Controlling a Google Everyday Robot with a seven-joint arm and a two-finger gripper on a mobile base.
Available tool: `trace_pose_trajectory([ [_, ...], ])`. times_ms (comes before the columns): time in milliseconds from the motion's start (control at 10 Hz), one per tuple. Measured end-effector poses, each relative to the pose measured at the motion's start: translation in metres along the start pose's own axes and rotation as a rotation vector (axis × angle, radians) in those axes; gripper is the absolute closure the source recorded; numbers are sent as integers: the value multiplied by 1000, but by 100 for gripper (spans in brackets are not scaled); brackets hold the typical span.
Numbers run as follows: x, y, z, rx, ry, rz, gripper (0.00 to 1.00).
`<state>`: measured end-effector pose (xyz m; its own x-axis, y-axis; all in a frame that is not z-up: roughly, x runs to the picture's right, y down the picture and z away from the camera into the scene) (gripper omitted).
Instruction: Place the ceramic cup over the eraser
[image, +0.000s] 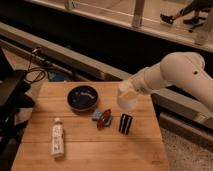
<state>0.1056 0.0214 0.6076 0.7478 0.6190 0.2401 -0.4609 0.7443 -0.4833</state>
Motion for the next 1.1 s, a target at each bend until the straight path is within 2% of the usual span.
trace_pose_trajectory([
  [200,13,12,5,-25,9,37,100],
  [500,18,28,15,-63,-6,74,98],
  [700,27,29,22,-62,-9,115,85],
  [800,35,23,23,-45,-16,150,70],
  [1100,47,9,24,-13,-22,193,45],
])
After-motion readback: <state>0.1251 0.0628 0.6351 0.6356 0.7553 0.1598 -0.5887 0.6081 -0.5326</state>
